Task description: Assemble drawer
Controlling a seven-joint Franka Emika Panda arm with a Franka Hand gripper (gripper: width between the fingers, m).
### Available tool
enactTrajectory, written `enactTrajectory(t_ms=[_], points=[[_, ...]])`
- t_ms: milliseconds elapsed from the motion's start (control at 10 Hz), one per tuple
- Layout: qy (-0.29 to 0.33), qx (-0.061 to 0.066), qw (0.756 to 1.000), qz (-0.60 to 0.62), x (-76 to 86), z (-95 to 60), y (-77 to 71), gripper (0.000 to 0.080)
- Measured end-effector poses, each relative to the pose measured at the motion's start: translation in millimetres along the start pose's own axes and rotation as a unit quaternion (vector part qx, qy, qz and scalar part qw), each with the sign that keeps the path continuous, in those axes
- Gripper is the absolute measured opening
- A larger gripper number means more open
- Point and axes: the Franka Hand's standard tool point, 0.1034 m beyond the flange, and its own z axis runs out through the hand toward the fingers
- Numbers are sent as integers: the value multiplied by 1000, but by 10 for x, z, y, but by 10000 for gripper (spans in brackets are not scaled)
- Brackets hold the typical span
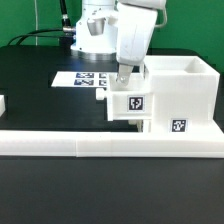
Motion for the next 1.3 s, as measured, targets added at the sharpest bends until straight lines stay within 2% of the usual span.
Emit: enactTrajectory(t_ms=[200,300,500,600,700,900,1100,1300], points=[[-12,6,999,-36,-326,-142,0,648],[-13,5,999,-38,-436,-171,13,648],[-10,8,999,-36,-428,-142,2,648],[1,11,998,-58,-476,-89,-9,648],[27,22,997,-67,-612,32,-43,648],[76,29,993,-80,-775,112,-42,648],[112,41,990,-73,-803,186,22,648],[120,48,990,-62,-615,256,73,648]])
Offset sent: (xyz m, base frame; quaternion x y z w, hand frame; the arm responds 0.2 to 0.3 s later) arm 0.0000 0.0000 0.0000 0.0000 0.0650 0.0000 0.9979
